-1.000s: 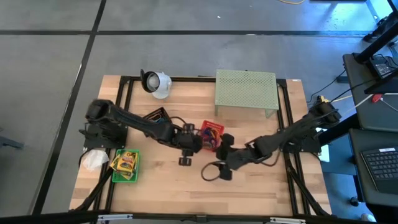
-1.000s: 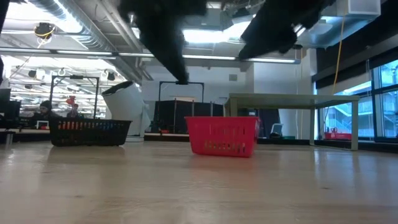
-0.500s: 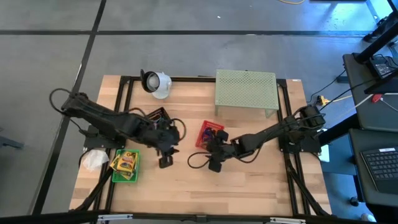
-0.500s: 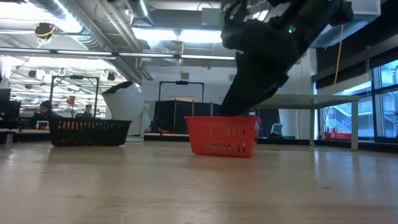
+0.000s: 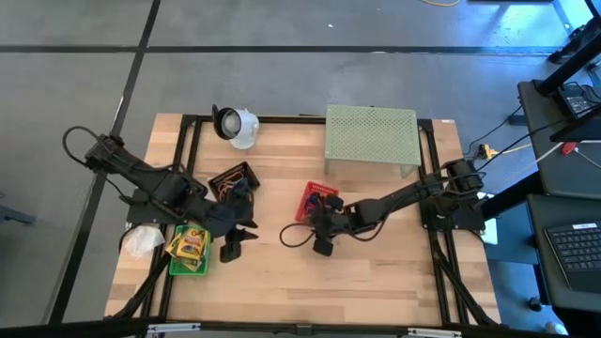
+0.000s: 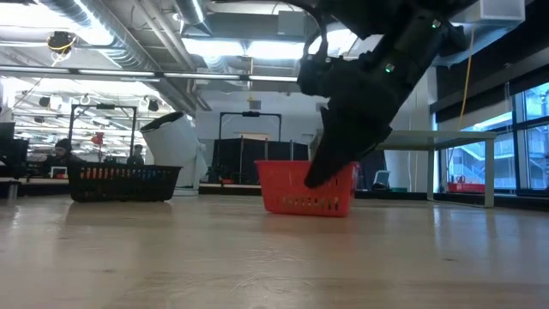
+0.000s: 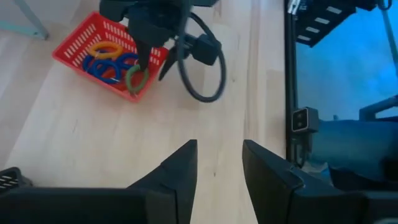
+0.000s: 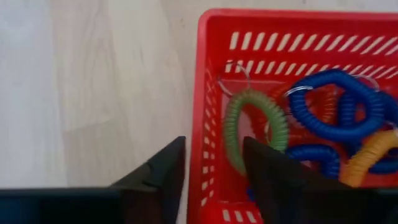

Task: Pick & Place Office Desk Supplies
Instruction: Put the red bin on the shelf

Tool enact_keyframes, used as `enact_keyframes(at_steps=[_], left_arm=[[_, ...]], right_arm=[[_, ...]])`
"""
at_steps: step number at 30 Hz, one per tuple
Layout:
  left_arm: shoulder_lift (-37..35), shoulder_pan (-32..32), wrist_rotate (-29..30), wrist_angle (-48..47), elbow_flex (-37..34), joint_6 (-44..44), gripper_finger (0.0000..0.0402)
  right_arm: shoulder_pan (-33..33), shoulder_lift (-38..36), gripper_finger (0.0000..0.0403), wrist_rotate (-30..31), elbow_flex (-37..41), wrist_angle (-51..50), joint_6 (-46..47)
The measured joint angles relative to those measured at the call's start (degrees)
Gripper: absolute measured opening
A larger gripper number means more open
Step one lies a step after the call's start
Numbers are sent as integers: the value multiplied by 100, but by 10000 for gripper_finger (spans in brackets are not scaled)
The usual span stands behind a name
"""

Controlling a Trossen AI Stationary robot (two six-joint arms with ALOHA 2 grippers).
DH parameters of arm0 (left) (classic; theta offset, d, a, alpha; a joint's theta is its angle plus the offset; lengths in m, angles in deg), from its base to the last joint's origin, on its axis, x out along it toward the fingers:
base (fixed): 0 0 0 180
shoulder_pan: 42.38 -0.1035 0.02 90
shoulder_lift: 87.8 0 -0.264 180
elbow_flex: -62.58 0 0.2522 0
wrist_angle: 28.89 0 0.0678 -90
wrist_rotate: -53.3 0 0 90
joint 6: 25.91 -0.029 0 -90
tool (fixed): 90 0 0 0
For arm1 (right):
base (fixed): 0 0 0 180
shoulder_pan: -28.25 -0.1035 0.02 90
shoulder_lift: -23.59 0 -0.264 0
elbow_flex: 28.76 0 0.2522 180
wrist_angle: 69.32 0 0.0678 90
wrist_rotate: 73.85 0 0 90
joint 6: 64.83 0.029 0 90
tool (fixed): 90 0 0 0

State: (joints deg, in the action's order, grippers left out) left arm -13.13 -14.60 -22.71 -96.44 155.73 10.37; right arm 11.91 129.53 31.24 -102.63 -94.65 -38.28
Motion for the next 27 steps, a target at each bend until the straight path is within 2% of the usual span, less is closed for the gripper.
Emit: enact_keyframes(at_steps=[7,9,18,27], left_arm=[[4,168,185,-1,0,3,123],[4,193,288,1,0,3,122],[4,270,335,-1,0,3,118],[6,268,349,-5,0,3,118]], right_arm=[[22,7,36,-270,0,0,-1],[22,5,12,-315,0,4,-43],[-141,-317,6,-576,0,-11,-186],[-493,-1589,3,-609,0,-278,-332]])
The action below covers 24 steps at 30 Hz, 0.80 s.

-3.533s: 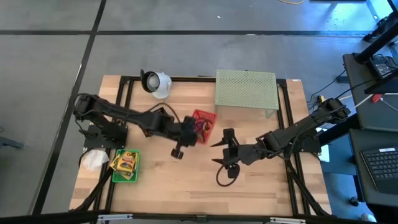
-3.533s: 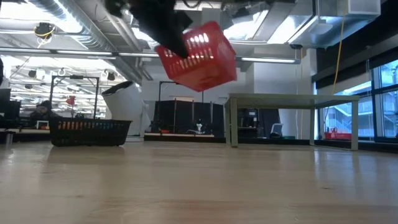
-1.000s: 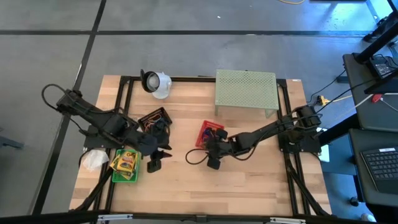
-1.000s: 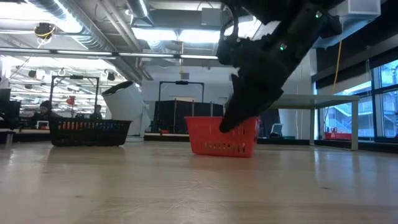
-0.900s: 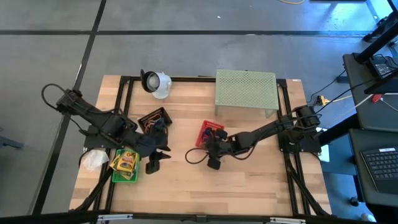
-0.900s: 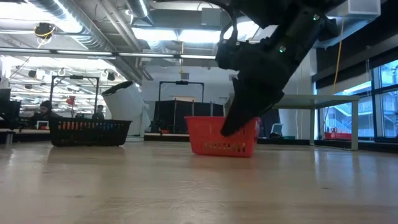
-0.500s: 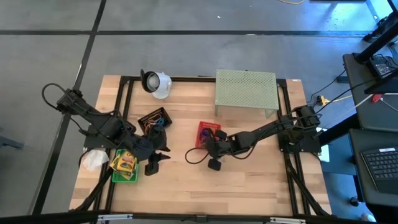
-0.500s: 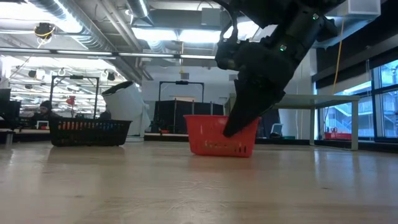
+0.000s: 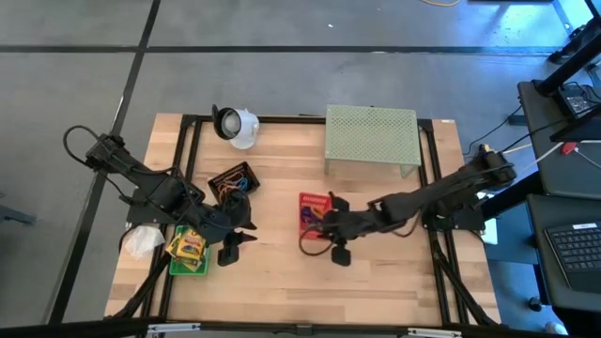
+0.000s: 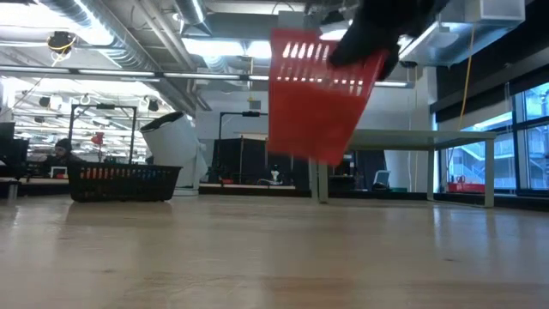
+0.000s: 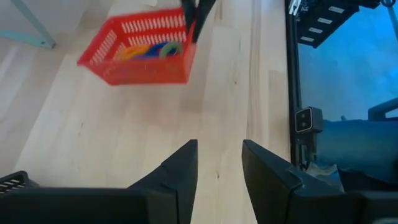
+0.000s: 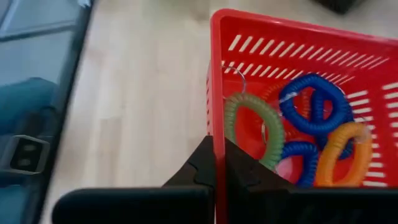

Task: Pick & Place Office Desk Supplies
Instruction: Put the red bin on the shelf

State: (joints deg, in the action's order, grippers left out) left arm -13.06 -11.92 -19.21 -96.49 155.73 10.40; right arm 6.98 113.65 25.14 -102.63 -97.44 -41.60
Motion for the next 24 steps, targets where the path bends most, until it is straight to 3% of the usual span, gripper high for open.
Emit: enact_keyframes(at_steps=[12,24], left_arm=[[4,0,131,-9,0,-72,118],[4,-2,729,-18,-2,-418,118]], right_arm=[[145,-1846,3,89,0,-1310,-252],[1292,-2963,3,398,0,-3603,-527]])
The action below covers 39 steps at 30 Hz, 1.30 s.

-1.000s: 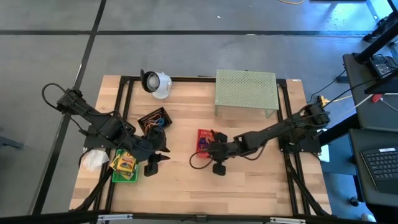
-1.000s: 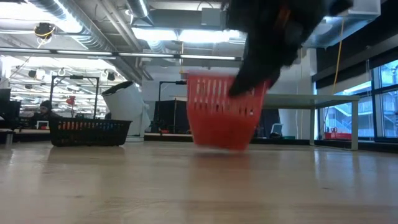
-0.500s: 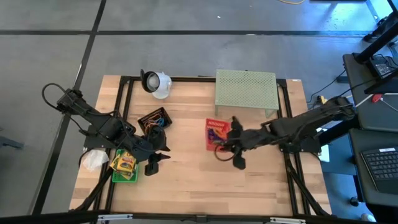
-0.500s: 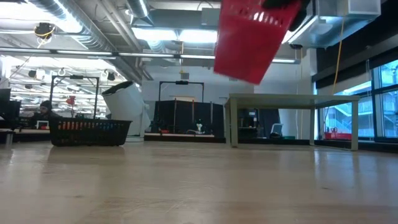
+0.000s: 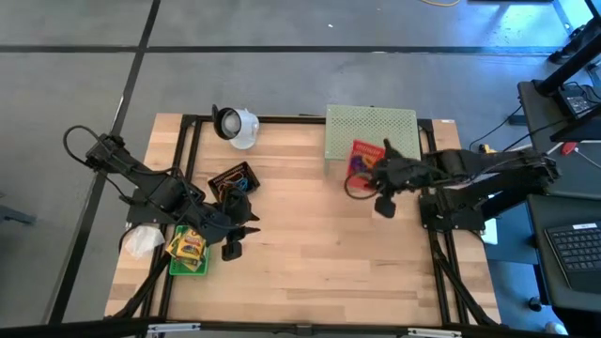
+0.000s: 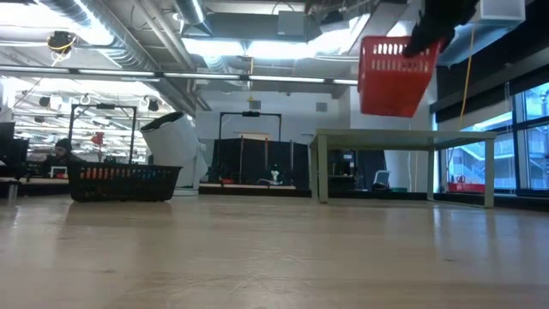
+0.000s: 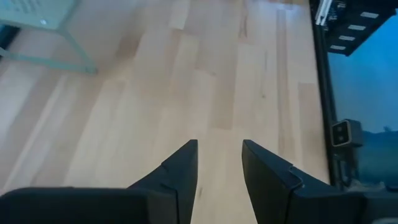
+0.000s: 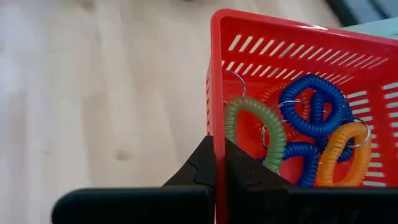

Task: Pick & Place Office Desk Supplies
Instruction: Put the red bin on the shelf

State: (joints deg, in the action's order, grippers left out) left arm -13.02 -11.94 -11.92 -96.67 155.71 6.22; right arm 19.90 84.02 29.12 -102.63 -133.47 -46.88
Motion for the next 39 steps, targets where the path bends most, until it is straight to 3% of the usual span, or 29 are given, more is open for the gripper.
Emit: enact_keyframes(at_steps=[5,13,20,30,39], left_arm=[[0,0,346,0,0,-170,118],[0,-1,623,0,0,-268,118],[0,-7,633,0,0,-441,118],[0,-7,625,-1,0,-440,118],[0,-7,568,-1,0,-439,118]], right_arm=[[386,-252,3,391,0,-705,-862],[1359,-318,4,769,0,-2384,-1296],[2351,-320,5,647,0,-2354,-2291],[3806,-315,6,-82,0,-1976,-3344],[4323,-289,6,-334,0,-1825,-3688]])
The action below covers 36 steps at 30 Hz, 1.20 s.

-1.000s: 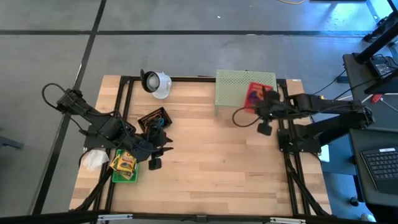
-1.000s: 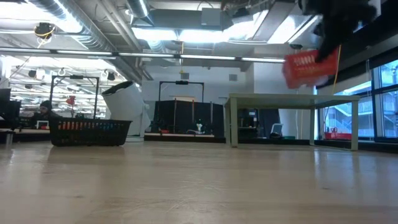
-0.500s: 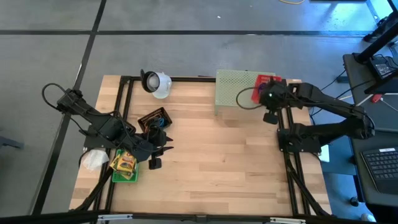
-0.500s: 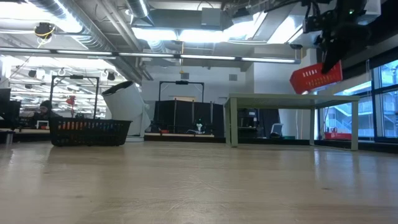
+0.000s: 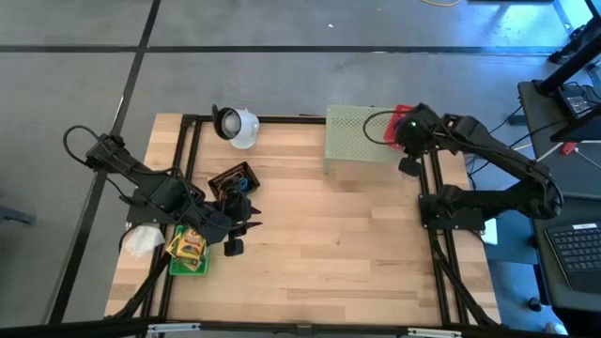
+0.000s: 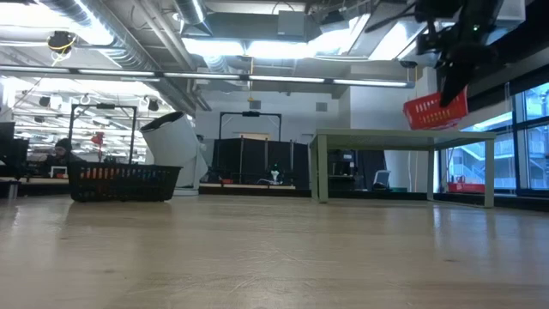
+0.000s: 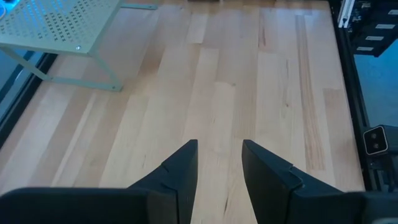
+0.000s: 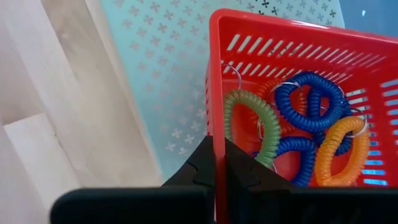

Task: Pick & Place Office Desk Supplies
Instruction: Put the red bin on the shelf, then put the black bin on the shelf

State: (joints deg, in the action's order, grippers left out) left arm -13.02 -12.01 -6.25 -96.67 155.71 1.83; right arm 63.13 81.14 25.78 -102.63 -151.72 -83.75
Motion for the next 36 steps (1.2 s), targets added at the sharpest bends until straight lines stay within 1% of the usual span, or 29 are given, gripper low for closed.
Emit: enact_keyframes(at_steps=[4,9,12,19,30,33,36], left_arm=[[0,0,0,1,0,0,118],[0,0,-2,-1,0,0,118],[0,0,-2,-1,0,0,118],[0,0,-4,1,0,10,118],[0,0,-6,1,0,2,118],[0,0,-4,-1,0,2,118],[0,0,-3,0,0,1,118]], right_arm=[[41,62,7,-25,0,11,-257],[69,168,7,-26,1,13,-182],[67,206,15,-31,0,45,-102],[67,206,64,-23,0,282,-11],[67,193,165,-3,0,349,194],[67,191,184,-3,-99,302,232],[65,189,194,-4,-385,276,335]])
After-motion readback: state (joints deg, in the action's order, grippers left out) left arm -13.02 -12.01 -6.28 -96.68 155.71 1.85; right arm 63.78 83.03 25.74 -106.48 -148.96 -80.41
